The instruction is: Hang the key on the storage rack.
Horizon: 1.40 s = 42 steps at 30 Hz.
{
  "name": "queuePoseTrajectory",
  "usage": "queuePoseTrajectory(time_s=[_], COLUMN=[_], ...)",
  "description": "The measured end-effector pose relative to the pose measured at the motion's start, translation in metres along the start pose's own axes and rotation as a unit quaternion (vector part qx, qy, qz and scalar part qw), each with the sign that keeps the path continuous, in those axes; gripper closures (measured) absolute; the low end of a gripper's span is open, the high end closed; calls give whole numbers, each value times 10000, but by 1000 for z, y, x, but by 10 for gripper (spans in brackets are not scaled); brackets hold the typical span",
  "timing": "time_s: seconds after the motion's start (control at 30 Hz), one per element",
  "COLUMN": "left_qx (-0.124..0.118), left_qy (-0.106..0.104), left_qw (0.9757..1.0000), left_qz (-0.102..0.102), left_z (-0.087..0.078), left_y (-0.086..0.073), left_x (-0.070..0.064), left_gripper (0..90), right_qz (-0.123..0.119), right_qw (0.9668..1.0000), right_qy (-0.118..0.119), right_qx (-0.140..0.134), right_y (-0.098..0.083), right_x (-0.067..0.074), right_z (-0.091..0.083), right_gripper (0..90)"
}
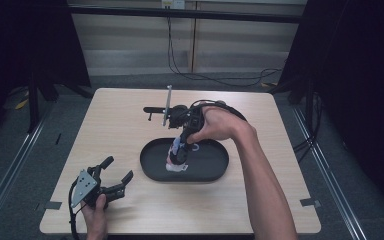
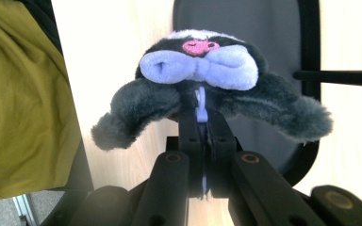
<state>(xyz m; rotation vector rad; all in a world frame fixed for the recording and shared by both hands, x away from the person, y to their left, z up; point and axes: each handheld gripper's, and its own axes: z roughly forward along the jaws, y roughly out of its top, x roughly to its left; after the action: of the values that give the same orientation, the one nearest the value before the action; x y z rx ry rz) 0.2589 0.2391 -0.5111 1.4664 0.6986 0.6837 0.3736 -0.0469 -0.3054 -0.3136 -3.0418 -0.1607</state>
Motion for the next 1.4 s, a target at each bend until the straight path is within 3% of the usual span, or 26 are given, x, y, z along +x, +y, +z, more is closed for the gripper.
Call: queuePoseTrajectory(time_s=[0.37,0.53,0.63,0.77,0.93,1.4], left_qx=[-9,-50,-1,-3,2,-15], left_qy=[4,5,1,19,-1,-3], left_qw=[10000,10000,10000,10000,10000,10000], left_qz=[-3,-39,18,26,17,-7], left_z=[0,1,0,0,0,0], left_y=[0,0,0,0,0,0], left_x=[0,-1,0,0,0,0], left_gripper=[153,153,153,153,153,153], right_qz=[27,139,198,292,322,325], right_qw=[9999,9988,9992,9988,9985,9986], right_qy=[-6,-90,-79,-96,-212,-214], right_qx=[165,465,339,379,391,356], right_y=[17,15,14,14,16,21], right_x=[-18,-30,-38,-47,-54,-67], right_z=[-8,-6,-9,-9,-8,-10], right_gripper=[878,877,878,877,877,877])
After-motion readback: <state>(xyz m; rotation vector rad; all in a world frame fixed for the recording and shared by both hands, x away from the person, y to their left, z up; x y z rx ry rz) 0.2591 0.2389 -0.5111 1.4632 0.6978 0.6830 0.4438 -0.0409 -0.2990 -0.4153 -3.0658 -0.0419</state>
